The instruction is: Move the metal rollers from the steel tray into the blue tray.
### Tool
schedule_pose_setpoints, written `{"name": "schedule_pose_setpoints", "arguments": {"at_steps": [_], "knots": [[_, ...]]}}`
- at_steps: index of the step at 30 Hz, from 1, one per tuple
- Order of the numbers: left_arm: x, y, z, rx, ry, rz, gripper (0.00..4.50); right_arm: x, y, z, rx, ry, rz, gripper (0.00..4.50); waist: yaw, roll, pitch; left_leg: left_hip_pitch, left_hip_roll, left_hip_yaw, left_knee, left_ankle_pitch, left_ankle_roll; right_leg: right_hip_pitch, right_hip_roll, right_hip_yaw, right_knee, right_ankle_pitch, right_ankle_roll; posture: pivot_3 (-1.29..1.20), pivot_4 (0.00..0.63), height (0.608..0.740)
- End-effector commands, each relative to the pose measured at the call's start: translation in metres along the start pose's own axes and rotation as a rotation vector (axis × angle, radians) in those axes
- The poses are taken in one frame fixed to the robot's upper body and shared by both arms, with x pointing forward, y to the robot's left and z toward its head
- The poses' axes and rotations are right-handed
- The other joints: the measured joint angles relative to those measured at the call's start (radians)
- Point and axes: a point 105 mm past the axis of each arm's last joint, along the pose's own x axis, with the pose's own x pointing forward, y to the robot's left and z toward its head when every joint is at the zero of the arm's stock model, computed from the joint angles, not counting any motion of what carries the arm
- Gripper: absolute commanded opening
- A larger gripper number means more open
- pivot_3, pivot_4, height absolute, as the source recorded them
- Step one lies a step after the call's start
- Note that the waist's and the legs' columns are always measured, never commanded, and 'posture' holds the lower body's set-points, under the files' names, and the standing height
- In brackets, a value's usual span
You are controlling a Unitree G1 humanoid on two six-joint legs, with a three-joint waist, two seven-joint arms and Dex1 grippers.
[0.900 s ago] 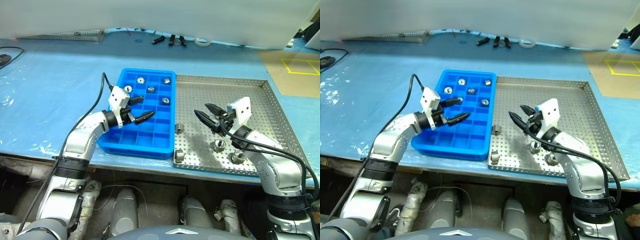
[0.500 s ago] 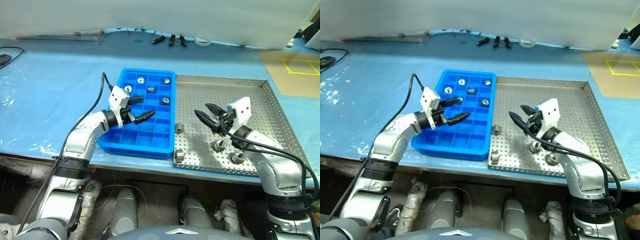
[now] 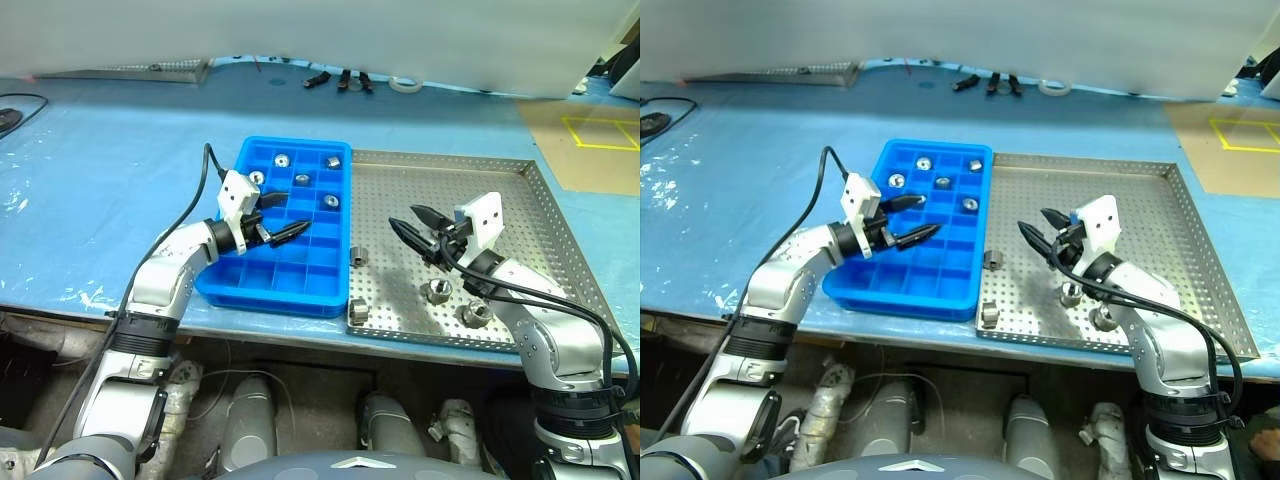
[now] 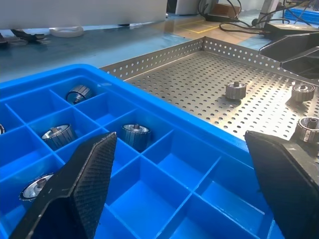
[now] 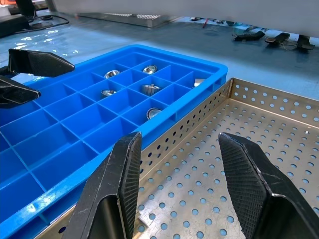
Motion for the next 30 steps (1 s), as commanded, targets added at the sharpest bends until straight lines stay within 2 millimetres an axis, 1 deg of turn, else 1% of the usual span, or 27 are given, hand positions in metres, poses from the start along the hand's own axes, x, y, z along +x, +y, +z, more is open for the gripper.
{"name": "schedule_pose_setpoints", "arguments": {"at_steps": [1,7,10,12,14,16,17,20,22,23,26,27,28,30], "knots": [[-0.001,0.003,0.017,0.041,-0.054,0.006,4.33,-0.003,-0.004,0.013,-0.041,-0.044,-0.011,2.51,0.000,0.000,0.000,0.000,0.000,0.000,0.000,0.000,0.000,0.000,0.000,0.000,0.000,0.000,0.000,-0.07,0.150,0.740],[0.012,0.001,0.033,0.060,-0.098,-0.020,4.33,-0.010,-0.011,0.019,-0.081,-0.039,-0.022,2.51,0.003,0.000,0.000,0.000,0.000,0.000,0.000,0.000,0.000,0.000,0.000,0.000,0.000,0.000,0.000,-0.09,0.150,0.740],[0.021,0.001,0.044,0.063,-0.128,-0.030,4.33,-0.016,-0.020,0.028,-0.118,-0.044,-0.036,2.51,0.002,0.000,0.000,0.000,0.000,0.000,0.001,0.000,0.000,0.001,-0.001,0.000,0.000,0.000,0.000,-0.11,0.150,0.740],[0.031,0.004,0.052,0.076,-0.146,-0.024,4.33,-0.019,-0.030,0.036,-0.143,-0.052,-0.058,2.51,0.001,0.000,0.000,0.000,0.000,0.000,0.001,0.000,0.000,0.001,0.000,0.000,0.000,0.000,0.000,-0.13,0.150,0.740],[0.046,0.001,0.055,0.096,-0.140,-0.056,4.33,-0.023,-0.034,0.039,-0.153,-0.052,-0.073,2.51,0.001,0.000,0.000,0.000,0.000,0.000,0.001,0.000,0.000,0.001,0.000,0.000,0.000,0.000,0.000,-0.13,0.150,0.740],[0.061,-0.004,0.057,0.130,-0.123,-0.105,4.33,-0.024,-0.034,0.038,-0.145,-0.053,-0.082,2.51,0.001,0.000,0.000,0.001,0.000,0.000,0.001,0.000,0.000,0.001,0.000,0.000,0.000,0.000,0.000,-0.16,0.150,0.740],[0.066,-0.006,0.057,0.144,-0.118,-0.119,4.33,-0.025,-0.034,0.038,-0.142,-0.053,-0.084,2.51,0.000,0.000,0.000,0.001,0.000,0.000,0.002,0.000,0.000,0.002,0.000,0.000,0.000,0.000,0.000,-0.16,0.150,0.740],[0.097,-0.019,0.062,0.252,-0.024,-0.224,4.33,-0.026,-0.024,0.030,-0.123,-0.048,-0.085,2.51,0.002,0.000,0.000,0.000,0.000,0.000,0.002,0.000,0.001,0.002,0.000,0.000,0.000,0.000,0.000,-0.18,0.150,0.740],[0.106,-0.024,0.060,0.323,0.048,-0.291,4.33,-0.026,-0.020,0.027,-0.117,-0.046,-0.092,2.51,0.000,0.000,0.000,-0.001,0.000,0.000,0.002,0.001,0.002,0.001,-0.001,0.000,0.000,0.000,0.000,-0.21,0.150,0.740],[0.110,-0.026,0.063,0.344,0.084,-0.339,4.33,-0.026,-0.017,0.025,-0.109,-0.049,-0.095,2.51,-0.003,0.000,0.000,-0.001,0.000,0.001,0.002,0.000,0.003,0.001,-0.001,0.000,-0.001,0.000,0.000,-0.22,0.150,0.740],[0.113,-0.029,0.071,0.343,0.155,-0.441,4.33,-0.027,-0.009,0.022,-0.098,-0.053,-0.096,2.51,-0.017,0.000,0.000,-0.001,-0.001,0.001,0.002,0.000,0.003,0.001,-0.001,0.000,-0.001,0.000,0.000,-0.25,0.150,0.740],[0.110,-0.034,0.070,0.359,0.184,-0.516,4.33,-0.029,-0.008,0.020,-0.098,-0.048,-0.105,2.51,-0.022,0.000,0.000,0.000,-0.001,0.001,0.001,0.000,0.003,0.001,-0.001,0.000,0.000,0.000,0.000,-0.26,0.150,0.740],[0.106,-0.037,0.067,0.376,0.213,-0.574,4.33,-0.030,-0.007,0.018,-0.094,-0.046,-0.116,2.51,-0.025,0.000,0.000,0.000,0.000,0.001,0.001,0.000,0.003,0.001,-0.001,0.000,0.000,0.000,0.000,-0.28,0.150,0.740],[0.101,-0.039,0.053,0.381,0.323,-0.659,4.33,-0.033,-0.005,0.014,-0.082,-0.043,-0.136,2.51,-0.028,0.000,0.000,0.000,0.000,0.002,0.001,0.000,0.003,0.001,-0.001,0.001,-0.001,0.000,0.000,-0.30,0.150,0.740]]}}
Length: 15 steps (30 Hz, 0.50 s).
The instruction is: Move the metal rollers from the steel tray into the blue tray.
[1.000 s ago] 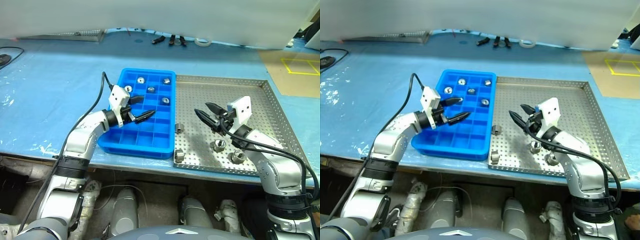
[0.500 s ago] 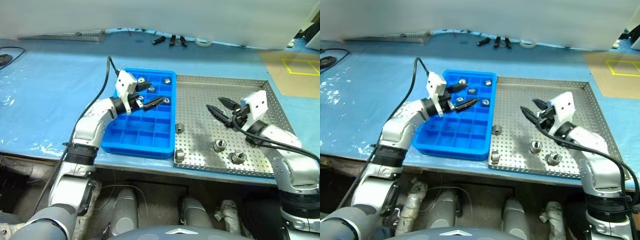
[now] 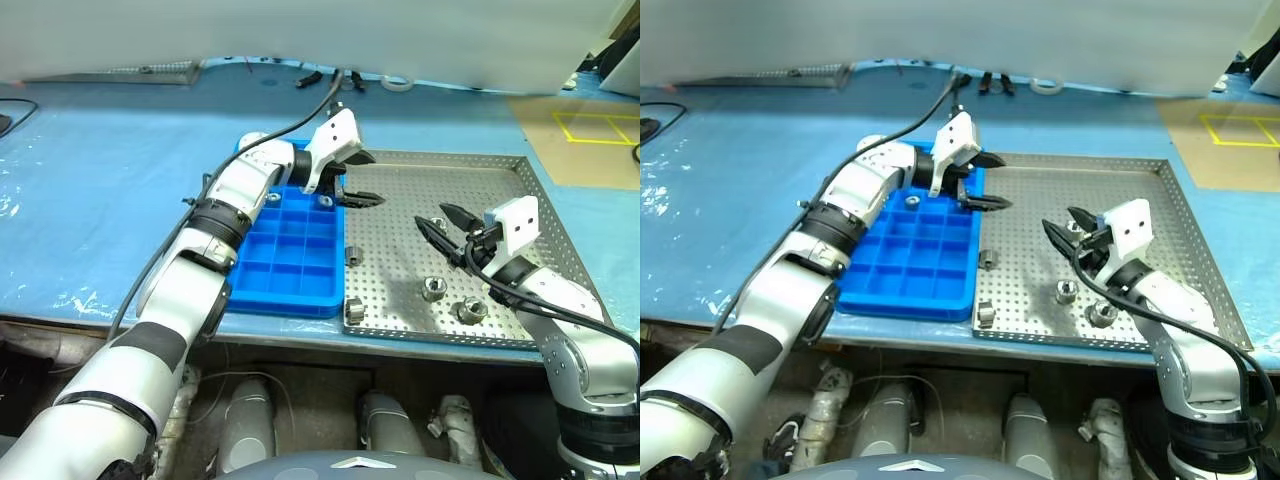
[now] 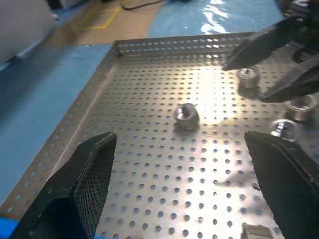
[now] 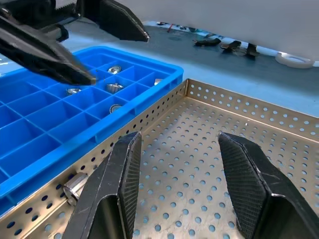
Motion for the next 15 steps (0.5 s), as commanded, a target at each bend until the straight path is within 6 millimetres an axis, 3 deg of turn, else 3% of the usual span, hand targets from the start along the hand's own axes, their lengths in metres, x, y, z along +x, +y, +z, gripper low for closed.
{"name": "schedule_pose_setpoints", "arguments": {"at_steps": [1,10,15], "knots": [[-0.001,-0.011,-0.017,0.001,0.147,-0.163,4.33,-0.006,0.008,0.007,-0.015,-0.042,-0.024,2.51,-0.002,0.000,0.000,0.000,0.000,0.000,0.000,0.000,0.000,0.000,0.000,0.000,0.000,0.000,0.000,-0.30,0.150,0.740],[0.025,-0.019,-0.020,-0.050,0.391,-0.276,4.33,-0.007,0.027,-0.011,0.036,-0.036,-0.074,2.51,-0.006,0.000,0.000,-0.001,-0.002,0.001,0.001,-0.001,0.002,0.001,-0.007,-0.001,-0.001,0.000,0.000,-0.39,0.150,0.740],[0.029,-0.027,-0.039,-0.029,0.502,-0.310,4.33,-0.012,0.035,-0.023,0.067,-0.028,-0.113,2.51,-0.030,0.000,0.000,-0.001,-0.003,0.002,0.000,-0.001,0.003,0.001,-0.009,-0.001,-0.002,0.000,0.001,-0.43,0.150,0.740]]}}
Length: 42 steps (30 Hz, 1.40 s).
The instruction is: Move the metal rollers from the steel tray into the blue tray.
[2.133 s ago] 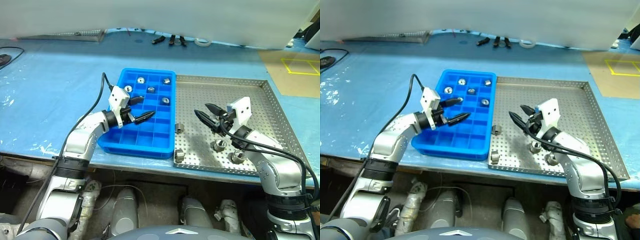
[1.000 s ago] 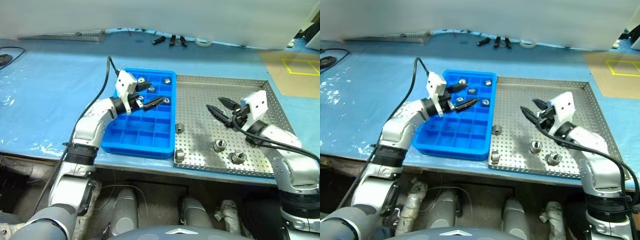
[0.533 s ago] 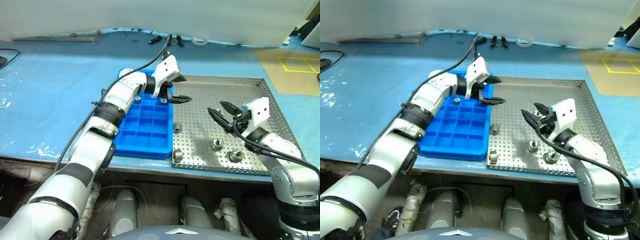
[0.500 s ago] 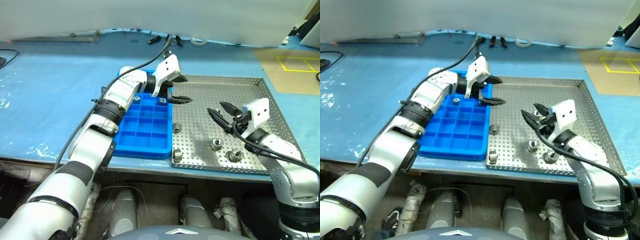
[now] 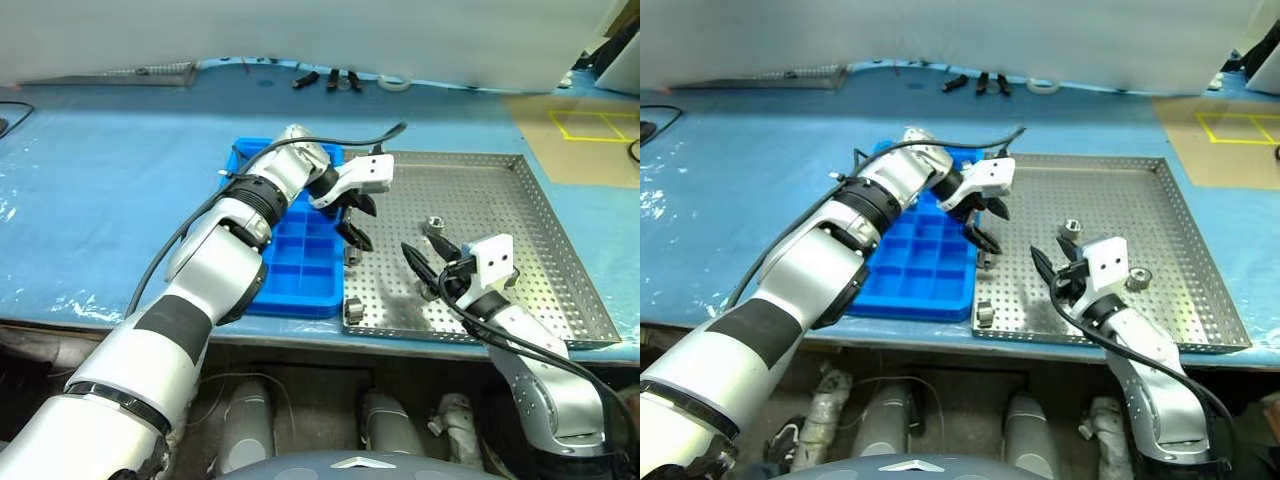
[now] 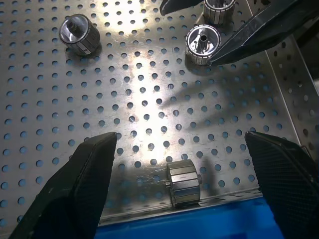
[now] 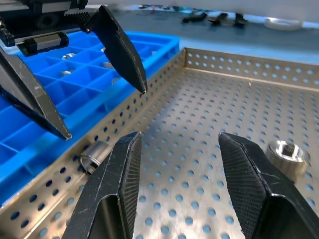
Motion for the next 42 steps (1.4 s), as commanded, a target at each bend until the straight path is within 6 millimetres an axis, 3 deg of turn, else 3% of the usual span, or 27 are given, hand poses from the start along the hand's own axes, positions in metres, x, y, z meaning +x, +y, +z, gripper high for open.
{"name": "schedule_pose_setpoints", "arguments": {"at_steps": [1,11,20,27,31,33,38,42], "knots": [[0.003,0.000,-0.010,0.018,0.091,0.003,4.33,-0.006,0.006,0.010,-0.018,-0.063,-0.023,2.51,-0.009,0.000,0.000,0.000,0.000,0.000,0.000,0.000,0.000,-0.001,0.000,0.000,0.000,0.000,0.000,-0.43,0.150,0.740],[0.023,0.000,-0.020,-0.001,0.179,0.024,4.33,-0.011,0.010,-0.001,-0.007,-0.060,-0.088,2.51,-0.025,0.000,0.000,-0.001,0.000,0.000,0.000,-0.001,0.001,-0.001,0.000,0.000,-0.001,0.000,0.000,-0.49,0.150,0.740],[0.024,0.002,-0.057,-0.002,0.348,0.077,4.33,-0.019,0.011,-0.004,0.007,-0.055,-0.137,2.51,-0.051,0.000,0.000,-0.001,0.000,0.000,0.000,-0.001,0.002,0.000,0.000,0.000,-0.002,0.000,0.000,-0.53,0.150,0.740],[0.017,0.000,-0.075,0.006,0.408,0.060,4.33,-0.023,0.041,0.008,0.027,-0.063,0.073,2.51,-0.090,0.000,0.000,0.002,0.002,0.000,-0.001,-0.001,0.001,-0.001,0.002,0.000,-0.002,0.000,0.001,-0.53,0.150,0.740],[0.014,0.001,-0.079,-0.005,0.427,0.071,4.33,-0.023,0.035,0.020,-0.027,-0.067,0.113,2.51,-0.103,0.000,0.000,0.003,0.001,0.000,0.000,-0.001,0.002,0.001,0.001,0.000,-0.002,0.000,0.001,-0.53,0.150,0.740],[0.013,0.001,-0.081,-0.015,0.431,0.077,4.33,-0.021,0.029,0.019,-0.034,-0.061,0.093,2.51,-0.105,-0.001,0.000,0.003,0.001,0.000,0.000,-0.001,0.002,0.001,0.001,0.000,-0.002,0.000,0.001,-0.51,0.150,0.740],[0.015,-0.001,-0.082,-0.024,0.437,0.069,4.33,-0.013,0.037,0.013,-0.022,-0.052,0.090,2.51,-0.106,-0.001,0.000,0.003,0.002,0.000,0.000,-0.001,0.002,0.001,0.002,-0.001,-0.002,0.000,0.001,-0.49,0.150,0.740],[0.015,0.001,-0.081,-0.011,0.434,0.083,3.42,-0.012,0.039,0.010,-0.010,-0.045,0.091,2.47,-0.106,-0.001,0.000,0.003,0.001,0.000,0.000,-0.001,0.002,0.001,0.001,0.000,-0.002,0.000,0.000,-0.49,0.150,0.740]]}}
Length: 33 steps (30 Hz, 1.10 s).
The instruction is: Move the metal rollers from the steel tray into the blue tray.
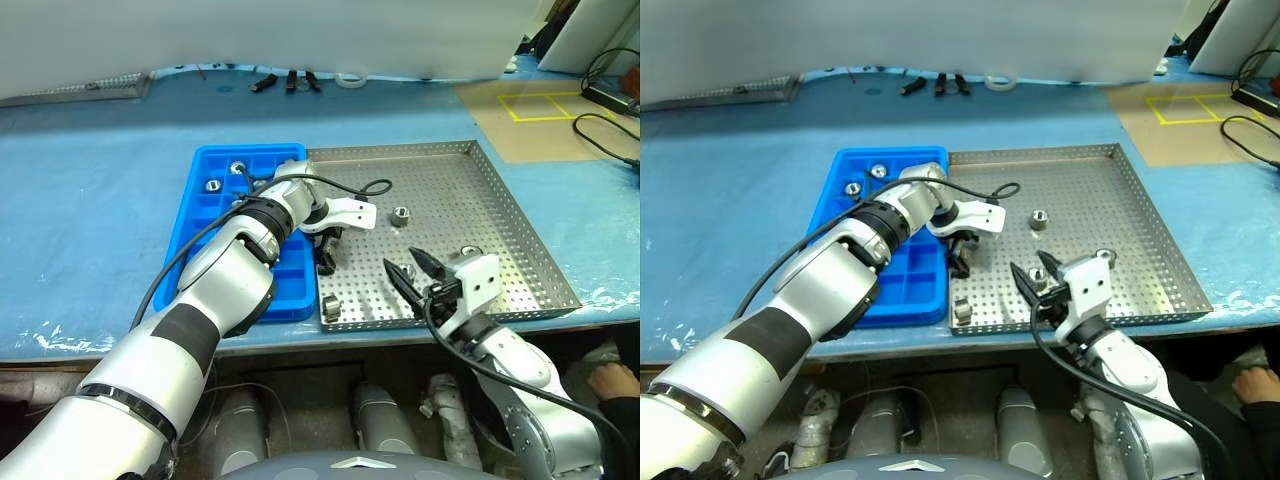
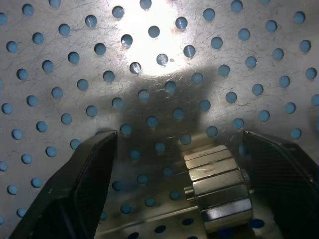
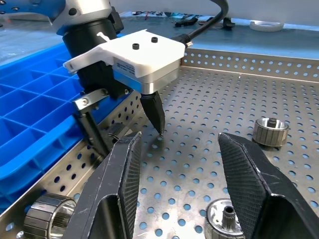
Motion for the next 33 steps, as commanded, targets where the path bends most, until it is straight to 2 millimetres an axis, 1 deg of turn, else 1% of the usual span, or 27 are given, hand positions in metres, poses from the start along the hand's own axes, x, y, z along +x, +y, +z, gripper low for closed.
{"name": "schedule_pose_setpoints", "arguments": {"at_steps": [1,4,6,7,14,21,24,26,29,33], "knots": [[0.001,-0.001,-0.020,-0.037,0.068,0.008,3.08,0.000,0.002,0.003,-0.001,-0.016,0.008,2.47,0.000,0.000,0.000,0.000,0.000,0.000,0.000,0.000,0.000,0.000,0.000,0.000,0.000,0.000,0.000,-0.49,0.150,0.740],[0.002,-0.002,-0.021,-0.031,0.070,-0.004,2.14,-0.004,0.011,0.002,0.001,0.004,0.070,2.47,0.002,0.000,0.000,0.000,0.000,0.000,0.000,0.000,0.000,0.000,0.000,0.000,-0.001,0.000,0.000,-0.49,0.150,0.740],[0.002,-0.004,-0.021,-0.025,0.066,-0.018,1.41,-0.006,0.014,0.002,0.008,0.012,0.097,2.47,0.002,0.000,0.000,0.000,0.000,0.000,0.000,0.000,0.000,0.000,0.000,0.000,-0.001,0.000,0.000,-0.50,0.150,0.740],[0.003,-0.004,-0.021,-0.025,0.063,-0.022,1.31,-0.007,0.014,0.002,0.010,0.015,0.103,2.47,0.001,0.000,0.000,0.000,0.000,0.000,0.000,0.000,0.000,0.000,0.000,0.000,-0.001,0.000,0.000,-0.50,0.150,0.740],[0.003,-0.005,-0.019,-0.037,0.044,-0.026,1.32,-0.006,0.016,0.000,0.007,0.022,0.092,2.47,0.001,0.000,0.000,0.000,0.000,0.000,-0.001,0.000,0.000,0.000,0.000,0.000,-0.001,0.000,0.000,-0.50,0.150,0.740],[-0.005,-0.002,-0.007,-0.041,-0.033,-0.029,1.32,-0.005,0.016,0.005,-0.006,0.013,0.115,2.47,0.001,0.000,0.000,-0.001,0.000,0.000,-0.001,0.000,0.000,-0.001,0.000,0.000,-0.002,0.000,0.000,-0.48,0.150,0.740],[-0.015,-0.003,0.005,-0.038,-0.112,-0.065,1.32,-0.005,0.018,0.009,-0.017,0.010,0.154,2.47,0.003,0.000,0.000,-0.003,0.000,0.000,-0.001,0.000,0.000,-0.002,0.000,0.000,-0.002,0.000,0.000,-0.47,0.150,0.740],[-0.020,0.001,0.006,-0.004,-0.124,-0.038,1.32,-0.004,0.016,0.011,-0.027,0.010,0.159,2.47,0.007,0.000,0.000,-0.004,0.000,0.000,-0.002,0.000,0.001,-0.003,0.000,0.000,-0.003,0.000,0.000,-0.45,0.150,0.740],[-0.038,0.005,0.021,-0.051,-0.261,-0.034,1.32,-0.001,0.013,0.017,-0.044,0.001,0.173,2.47,0.012,0.000,0.000,-0.006,0.000,0.000,-0.002,-0.001,0.001,-0.004,0.000,-0.001,-0.003,0.000,0.000,-0.43,0.150,0.740],[-0.058,0.009,0.027,-0.081,-0.370,-0.021,1.32,0.005,0.014,0.026,-0.057,-0.009,0.205,2.47,0.037,0.000,0.000,-0.006,0.000,0.000,-0.002,-0.001,0.001,-0.004,-0.001,-0.001,-0.003,0.000,-0.001,-0.38,0.150,0.740]]}}
